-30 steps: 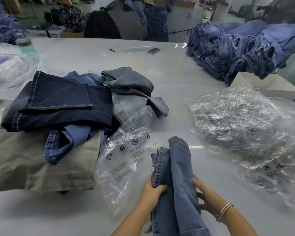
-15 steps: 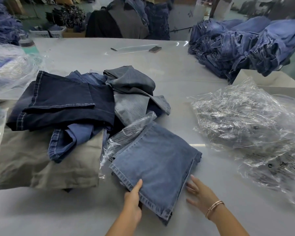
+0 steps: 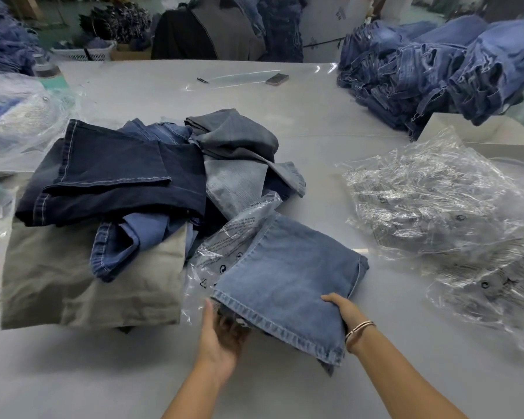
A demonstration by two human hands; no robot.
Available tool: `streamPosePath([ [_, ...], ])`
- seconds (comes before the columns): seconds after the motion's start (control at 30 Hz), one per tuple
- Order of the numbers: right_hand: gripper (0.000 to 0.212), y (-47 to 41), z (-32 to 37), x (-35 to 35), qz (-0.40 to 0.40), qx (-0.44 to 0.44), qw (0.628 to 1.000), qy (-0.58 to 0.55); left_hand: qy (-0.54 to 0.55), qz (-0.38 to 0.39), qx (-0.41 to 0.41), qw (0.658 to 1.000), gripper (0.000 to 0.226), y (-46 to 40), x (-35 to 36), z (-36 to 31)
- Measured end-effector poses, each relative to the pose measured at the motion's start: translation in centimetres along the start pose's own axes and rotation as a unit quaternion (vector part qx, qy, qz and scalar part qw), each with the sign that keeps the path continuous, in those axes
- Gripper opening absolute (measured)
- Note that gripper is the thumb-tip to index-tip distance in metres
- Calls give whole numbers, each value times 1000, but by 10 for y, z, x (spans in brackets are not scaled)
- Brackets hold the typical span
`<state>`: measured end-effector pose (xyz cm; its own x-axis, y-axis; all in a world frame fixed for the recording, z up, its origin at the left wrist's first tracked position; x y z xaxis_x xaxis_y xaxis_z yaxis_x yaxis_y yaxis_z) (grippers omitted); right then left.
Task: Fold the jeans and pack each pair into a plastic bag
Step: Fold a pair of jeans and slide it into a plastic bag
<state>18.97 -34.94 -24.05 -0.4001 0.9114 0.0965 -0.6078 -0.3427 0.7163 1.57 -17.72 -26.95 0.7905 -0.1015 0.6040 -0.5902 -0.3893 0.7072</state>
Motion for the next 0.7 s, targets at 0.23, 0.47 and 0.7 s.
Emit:
streamPosePath([
  [0.23,12,-6,37,-37,8,-6,977,214,-203,33,-132,970,91,-3,17,4],
  [0.47,43,-16,78,-17,0,-128,833,538,-424,77,-78,899,27,19,92,20],
  [0.7,74,7,58,31,102,-162,945,265,-770,170,230,570,46,50,162,73],
])
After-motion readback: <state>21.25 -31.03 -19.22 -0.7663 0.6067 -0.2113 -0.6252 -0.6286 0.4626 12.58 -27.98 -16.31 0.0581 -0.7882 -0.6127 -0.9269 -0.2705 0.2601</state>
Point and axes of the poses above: each hand's wrist, its own y-axis away from the middle knuckle, its own x-axis out of the palm, z = x × y, the point moved 10 cm from there along -y, towards the middle knuckle, and after that the axes turned 7 degrees about -x, right-handed, at the moved point
